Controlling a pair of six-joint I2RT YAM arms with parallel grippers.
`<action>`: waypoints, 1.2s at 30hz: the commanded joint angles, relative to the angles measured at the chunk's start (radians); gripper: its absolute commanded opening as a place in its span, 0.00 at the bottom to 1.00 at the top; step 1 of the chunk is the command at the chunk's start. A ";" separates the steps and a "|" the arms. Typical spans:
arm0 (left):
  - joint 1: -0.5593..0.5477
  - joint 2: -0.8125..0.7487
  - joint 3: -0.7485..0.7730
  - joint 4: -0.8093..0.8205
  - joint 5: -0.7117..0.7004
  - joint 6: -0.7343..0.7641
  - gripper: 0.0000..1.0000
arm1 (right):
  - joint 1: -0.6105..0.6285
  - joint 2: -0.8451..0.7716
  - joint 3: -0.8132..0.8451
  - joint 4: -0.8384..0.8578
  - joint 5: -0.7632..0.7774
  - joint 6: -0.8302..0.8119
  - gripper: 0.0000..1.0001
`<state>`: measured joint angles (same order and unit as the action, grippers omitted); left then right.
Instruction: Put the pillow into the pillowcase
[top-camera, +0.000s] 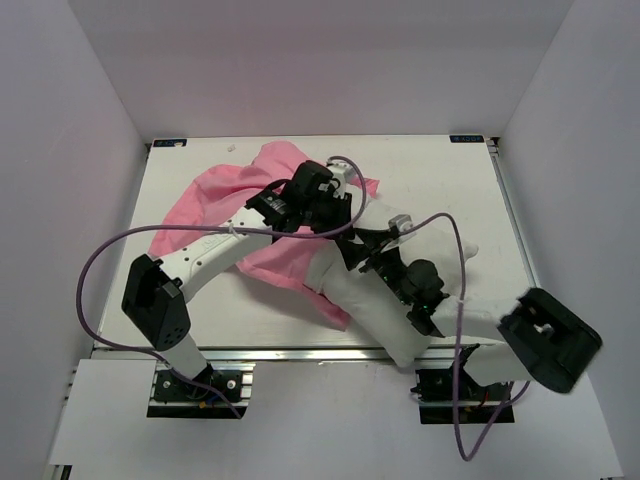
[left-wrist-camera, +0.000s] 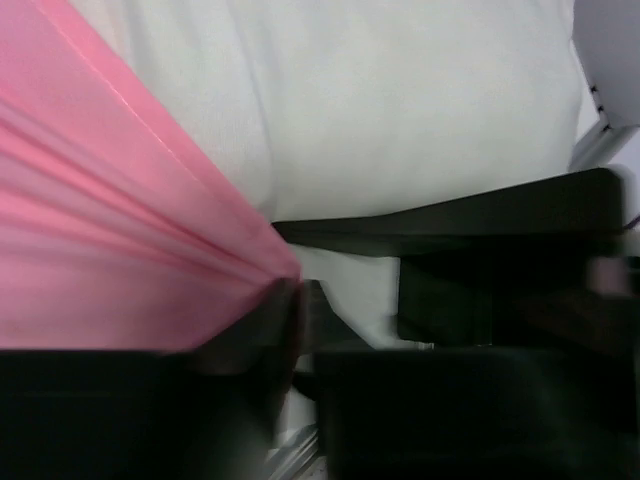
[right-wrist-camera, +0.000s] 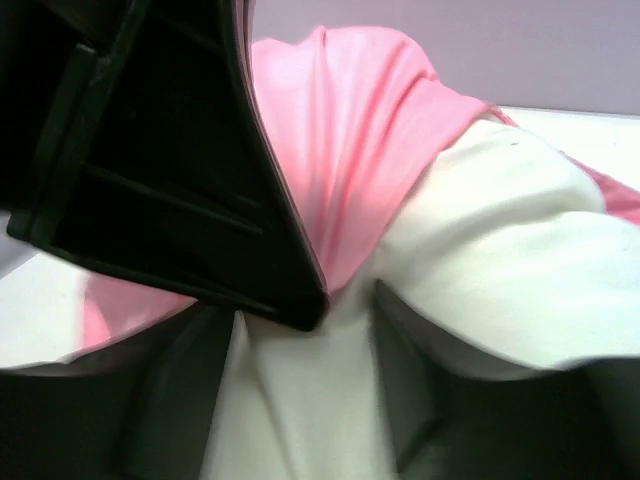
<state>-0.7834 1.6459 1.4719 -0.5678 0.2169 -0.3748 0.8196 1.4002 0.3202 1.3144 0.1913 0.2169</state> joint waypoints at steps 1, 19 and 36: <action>0.042 -0.031 0.005 -0.064 -0.011 -0.059 0.47 | 0.001 -0.173 0.029 -0.319 0.030 0.111 0.67; 0.049 -0.463 -0.126 -0.260 -0.310 -0.205 0.98 | -0.022 -0.401 0.528 -1.573 -0.285 -0.270 0.89; 0.049 -0.621 -0.814 0.222 -0.051 -0.457 0.96 | 0.242 -0.135 0.471 -1.445 0.195 -0.226 0.89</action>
<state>-0.7322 0.9783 0.6708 -0.5274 0.1318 -0.8101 1.0611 1.2266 0.8078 -0.2214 0.2787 -0.0448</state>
